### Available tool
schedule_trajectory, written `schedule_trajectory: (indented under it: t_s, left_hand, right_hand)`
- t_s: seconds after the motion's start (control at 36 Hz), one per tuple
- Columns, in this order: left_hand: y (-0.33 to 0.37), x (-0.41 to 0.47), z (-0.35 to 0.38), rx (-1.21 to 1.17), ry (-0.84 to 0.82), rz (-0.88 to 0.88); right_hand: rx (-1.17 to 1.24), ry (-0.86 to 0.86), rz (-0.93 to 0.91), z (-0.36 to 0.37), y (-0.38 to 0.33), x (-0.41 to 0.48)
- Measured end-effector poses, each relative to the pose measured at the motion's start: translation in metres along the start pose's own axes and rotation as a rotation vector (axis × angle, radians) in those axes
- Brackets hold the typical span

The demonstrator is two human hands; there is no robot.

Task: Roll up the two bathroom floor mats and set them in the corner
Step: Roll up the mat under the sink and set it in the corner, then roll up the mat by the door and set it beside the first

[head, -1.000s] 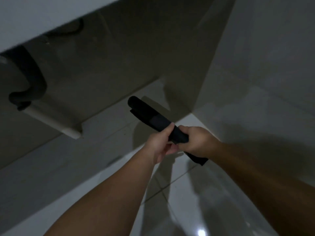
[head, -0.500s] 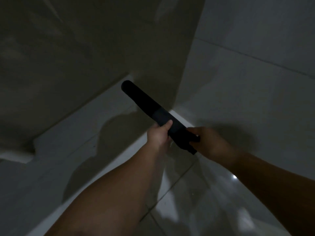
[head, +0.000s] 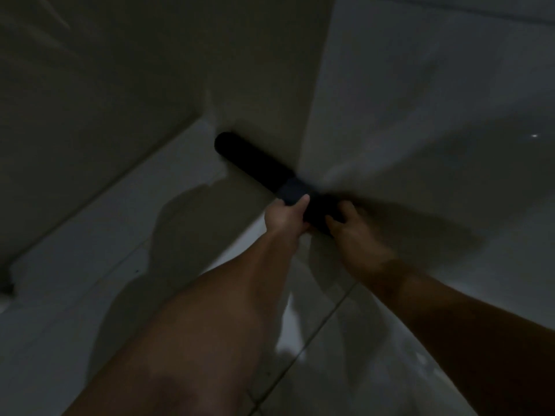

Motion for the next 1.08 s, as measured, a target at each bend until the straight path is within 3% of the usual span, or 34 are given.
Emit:
schedule_trajectory:
  t_s: [0.14, 0.31, 0.44, 0.64, 0.78, 1.08]
  left_hand:
    - [-0.007, 0.017, -0.001, 0.210, 0.084, 0.085]
    - [-0.001, 0.012, -0.004, 0.289, 0.060, 0.079]
    - [0.000, -0.009, -0.003, 0.500, 0.131, 0.212]
    - [-0.007, -0.069, 0.007, 0.935, -0.273, 0.453]
    - [-0.032, -0.121, 0.040, 1.019, -0.497, 0.618]
    - [-0.083, -0.248, 0.091, 1.137, -0.902, 0.931]
  right_hand:
    - [-0.486, -0.094, -0.046, 0.002, 0.001, -0.001]
    - [-0.505, -0.111, -0.051, 0.004, -0.004, -0.009]
    - [-0.386, -0.060, -0.050, -0.005, 0.001, -0.019]
    - [-0.315, 0.025, -0.013, -0.034, 0.016, -0.078]
    - [-0.279, 0.100, 0.214, -0.057, 0.037, -0.147]
    - [-0.579, 0.120, 0.451, -0.098, 0.063, -0.336]
Point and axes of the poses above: each hand's wrist, its own x-axis towards the middle knuckle, its own z-axis out of the palm, y = z × x, the point moved 1 cm from there along x, towards the middle knuckle
